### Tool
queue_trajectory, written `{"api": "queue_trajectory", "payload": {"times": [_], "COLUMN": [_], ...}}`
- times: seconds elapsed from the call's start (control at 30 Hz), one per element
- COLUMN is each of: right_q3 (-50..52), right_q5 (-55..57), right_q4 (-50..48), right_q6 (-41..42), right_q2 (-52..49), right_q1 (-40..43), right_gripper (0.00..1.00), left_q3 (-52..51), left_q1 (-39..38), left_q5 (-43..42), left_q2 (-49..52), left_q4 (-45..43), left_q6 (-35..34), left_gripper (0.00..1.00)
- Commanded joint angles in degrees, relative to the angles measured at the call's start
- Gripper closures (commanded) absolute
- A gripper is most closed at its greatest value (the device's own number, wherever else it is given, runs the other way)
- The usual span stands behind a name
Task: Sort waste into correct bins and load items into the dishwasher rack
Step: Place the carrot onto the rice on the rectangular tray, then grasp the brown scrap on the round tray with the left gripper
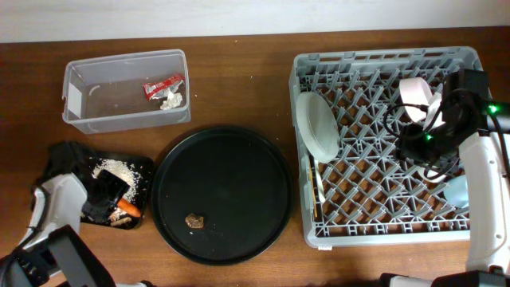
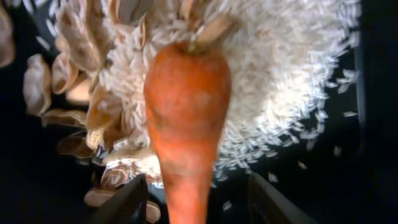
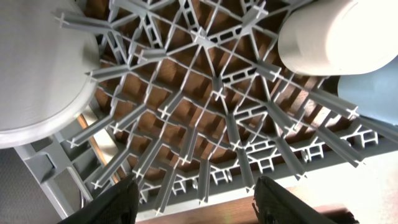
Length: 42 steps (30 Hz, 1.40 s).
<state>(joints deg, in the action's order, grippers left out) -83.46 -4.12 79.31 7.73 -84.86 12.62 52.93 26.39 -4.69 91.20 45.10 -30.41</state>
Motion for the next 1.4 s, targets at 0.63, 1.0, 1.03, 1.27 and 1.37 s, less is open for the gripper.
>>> {"api": "queue_trajectory", "payload": {"times": [0.63, 1.0, 1.03, 1.27, 1.37], "right_q3": [-0.72, -0.72, -0.72, -0.72, -0.72], "right_q5": [-0.17, -0.35, -0.35, -0.35, -0.35], "right_q4": [-0.17, -0.15, -0.15, 0.0, 0.0], "right_q6": [0.31, 0.31, 0.31, 0.28, 0.28], "right_q2": [0.17, 0.17, 0.17, 0.17, 0.17], "right_q1": [0.2, 0.2, 0.2, 0.2, 0.2], "right_gripper": [0.37, 0.36, 0.36, 0.36, 0.36], "left_q3": [-3.91, -12.55, -13.11, -13.35, -13.35], "left_q1": [-38.95, -41.4, -41.4, -41.35, -41.35], "left_q5": [-3.58, -3.45, -3.21, -2.82, -2.82], "left_q2": [-4.63, -4.63, -4.63, -4.63, -4.63], "left_q4": [9.75, 1.25, 0.26, -2.64, -2.67], "left_q6": [-3.8, -6.27, -6.27, -6.25, -6.25], "left_gripper": [0.41, 0.41, 0.41, 0.72, 0.88]}}
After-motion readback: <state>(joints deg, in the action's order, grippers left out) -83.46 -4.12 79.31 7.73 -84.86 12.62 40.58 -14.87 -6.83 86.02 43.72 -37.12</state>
